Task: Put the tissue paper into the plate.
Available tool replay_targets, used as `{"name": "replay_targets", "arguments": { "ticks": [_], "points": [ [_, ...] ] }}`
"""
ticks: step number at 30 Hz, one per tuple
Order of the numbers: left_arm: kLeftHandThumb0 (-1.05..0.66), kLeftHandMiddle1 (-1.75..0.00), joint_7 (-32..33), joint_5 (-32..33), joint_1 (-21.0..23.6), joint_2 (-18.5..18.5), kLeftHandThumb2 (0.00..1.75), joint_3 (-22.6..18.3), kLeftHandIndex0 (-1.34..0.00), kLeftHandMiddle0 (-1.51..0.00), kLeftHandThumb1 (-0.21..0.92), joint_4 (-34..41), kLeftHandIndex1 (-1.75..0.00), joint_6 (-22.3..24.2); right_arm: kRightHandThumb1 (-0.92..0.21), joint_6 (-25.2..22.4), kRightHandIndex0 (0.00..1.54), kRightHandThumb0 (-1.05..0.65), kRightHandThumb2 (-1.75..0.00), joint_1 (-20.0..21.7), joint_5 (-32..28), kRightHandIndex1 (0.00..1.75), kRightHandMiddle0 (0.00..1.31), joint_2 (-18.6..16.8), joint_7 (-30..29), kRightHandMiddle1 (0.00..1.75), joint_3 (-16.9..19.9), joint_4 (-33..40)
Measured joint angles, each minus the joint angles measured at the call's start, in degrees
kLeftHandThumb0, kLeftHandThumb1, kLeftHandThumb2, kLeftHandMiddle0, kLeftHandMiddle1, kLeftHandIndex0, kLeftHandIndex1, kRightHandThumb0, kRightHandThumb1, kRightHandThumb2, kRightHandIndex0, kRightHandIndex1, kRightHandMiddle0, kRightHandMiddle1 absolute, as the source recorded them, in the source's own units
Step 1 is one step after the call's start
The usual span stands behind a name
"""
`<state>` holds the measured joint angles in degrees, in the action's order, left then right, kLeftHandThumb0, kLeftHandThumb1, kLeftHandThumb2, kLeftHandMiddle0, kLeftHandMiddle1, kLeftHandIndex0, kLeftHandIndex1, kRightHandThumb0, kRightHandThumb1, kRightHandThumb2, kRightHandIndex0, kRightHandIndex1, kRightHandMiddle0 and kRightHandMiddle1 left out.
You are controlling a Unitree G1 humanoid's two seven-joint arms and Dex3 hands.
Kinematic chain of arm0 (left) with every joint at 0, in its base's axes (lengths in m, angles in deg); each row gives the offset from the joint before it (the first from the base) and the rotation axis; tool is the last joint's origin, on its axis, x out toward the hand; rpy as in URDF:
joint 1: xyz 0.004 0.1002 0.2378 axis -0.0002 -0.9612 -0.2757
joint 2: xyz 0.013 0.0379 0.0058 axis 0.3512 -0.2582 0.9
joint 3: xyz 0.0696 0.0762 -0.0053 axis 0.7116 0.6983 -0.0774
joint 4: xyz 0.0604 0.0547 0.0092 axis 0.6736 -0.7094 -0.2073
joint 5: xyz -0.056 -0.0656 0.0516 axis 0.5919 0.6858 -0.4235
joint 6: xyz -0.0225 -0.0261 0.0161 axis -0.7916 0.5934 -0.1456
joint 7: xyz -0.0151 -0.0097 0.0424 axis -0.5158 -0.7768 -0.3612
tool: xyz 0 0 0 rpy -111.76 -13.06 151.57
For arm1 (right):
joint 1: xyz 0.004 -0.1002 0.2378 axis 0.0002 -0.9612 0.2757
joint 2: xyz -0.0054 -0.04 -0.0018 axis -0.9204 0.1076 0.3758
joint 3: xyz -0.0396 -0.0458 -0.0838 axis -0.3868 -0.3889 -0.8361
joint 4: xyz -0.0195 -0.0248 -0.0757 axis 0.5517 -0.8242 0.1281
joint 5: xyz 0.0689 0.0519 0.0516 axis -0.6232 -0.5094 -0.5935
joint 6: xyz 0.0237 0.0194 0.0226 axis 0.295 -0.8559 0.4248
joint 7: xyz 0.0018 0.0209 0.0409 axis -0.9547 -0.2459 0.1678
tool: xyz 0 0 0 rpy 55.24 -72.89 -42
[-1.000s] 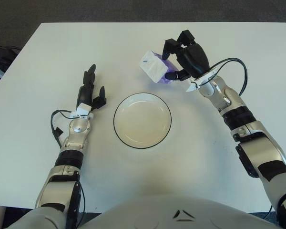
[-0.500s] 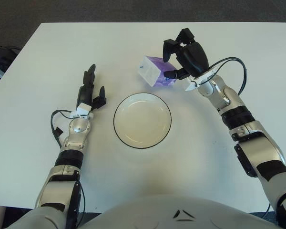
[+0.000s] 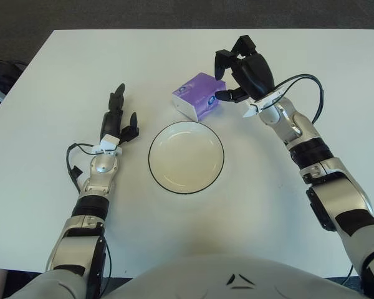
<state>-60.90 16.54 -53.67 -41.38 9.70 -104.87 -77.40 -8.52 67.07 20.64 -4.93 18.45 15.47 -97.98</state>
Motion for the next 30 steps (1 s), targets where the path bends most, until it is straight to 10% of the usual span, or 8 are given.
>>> {"name": "replay_targets", "arguments": {
  "ticks": [30],
  "points": [
    [-0.72,0.0,0.08,-0.04,0.01,0.07,0.83,0.01,0.0,-0.17,0.92,-0.09,-0.3,-0.1,-0.37,-0.73,1.1,-0.45,-1.24,-0.99,-0.2,1.75,0.56,0.09,5.19,1.75,-0.14,0.76]
  ]
}}
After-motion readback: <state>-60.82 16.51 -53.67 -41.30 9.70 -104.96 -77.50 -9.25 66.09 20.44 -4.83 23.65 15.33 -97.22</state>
